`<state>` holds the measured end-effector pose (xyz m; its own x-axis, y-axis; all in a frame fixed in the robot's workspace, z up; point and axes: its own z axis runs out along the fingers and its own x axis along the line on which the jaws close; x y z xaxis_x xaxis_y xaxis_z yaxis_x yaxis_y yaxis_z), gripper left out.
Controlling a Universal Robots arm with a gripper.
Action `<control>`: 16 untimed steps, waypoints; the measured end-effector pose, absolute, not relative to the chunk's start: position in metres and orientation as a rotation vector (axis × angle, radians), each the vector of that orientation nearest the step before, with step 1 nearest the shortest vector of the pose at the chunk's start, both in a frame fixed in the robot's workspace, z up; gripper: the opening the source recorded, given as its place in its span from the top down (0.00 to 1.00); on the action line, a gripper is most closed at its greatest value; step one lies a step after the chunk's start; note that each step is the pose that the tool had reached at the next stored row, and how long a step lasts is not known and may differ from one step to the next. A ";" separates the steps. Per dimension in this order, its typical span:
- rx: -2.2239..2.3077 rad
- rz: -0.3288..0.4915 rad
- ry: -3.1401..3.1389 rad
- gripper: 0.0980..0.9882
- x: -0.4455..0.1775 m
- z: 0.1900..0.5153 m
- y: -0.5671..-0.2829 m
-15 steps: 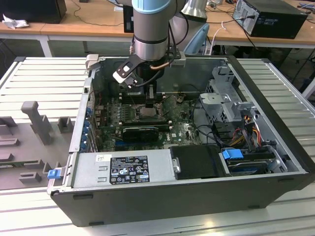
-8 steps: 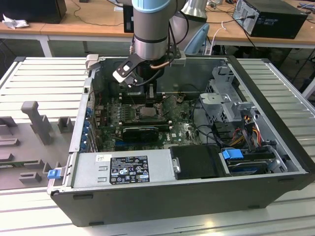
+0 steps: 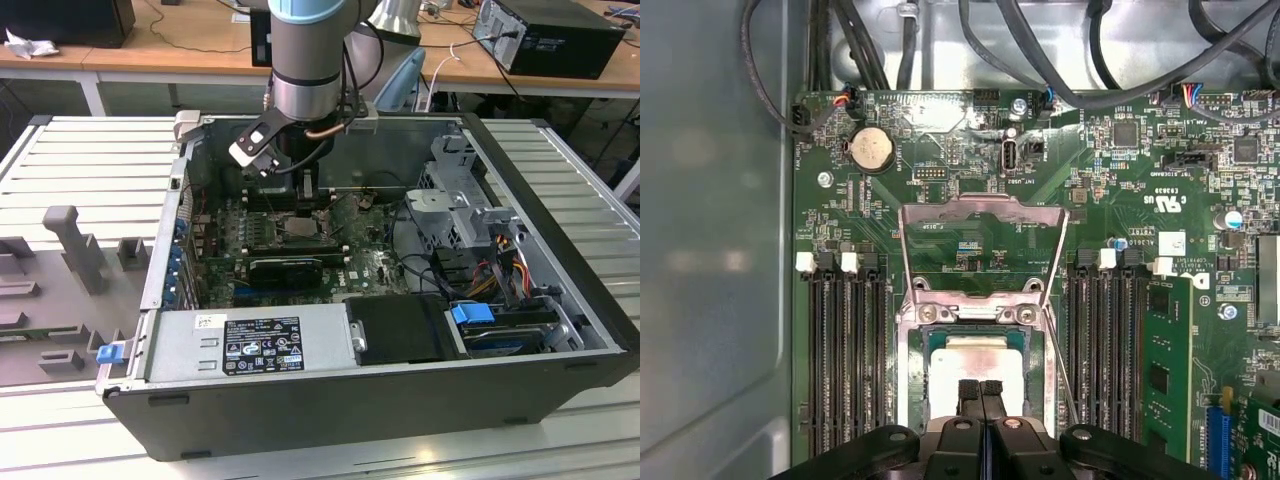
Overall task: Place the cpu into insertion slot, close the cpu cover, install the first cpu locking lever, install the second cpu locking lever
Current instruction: 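Close the cpu cover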
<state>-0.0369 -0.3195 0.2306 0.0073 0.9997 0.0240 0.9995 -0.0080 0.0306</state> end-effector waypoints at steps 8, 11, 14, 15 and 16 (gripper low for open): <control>2.223 0.060 2.212 0.99 -0.037 0.233 -0.320; 2.222 0.061 2.213 0.99 -0.037 0.234 -0.319; 2.222 0.061 2.213 0.99 -0.037 0.236 -0.319; 2.222 0.061 2.214 0.99 -0.037 0.236 -0.319; 2.221 0.061 2.214 0.99 -0.037 0.237 -0.319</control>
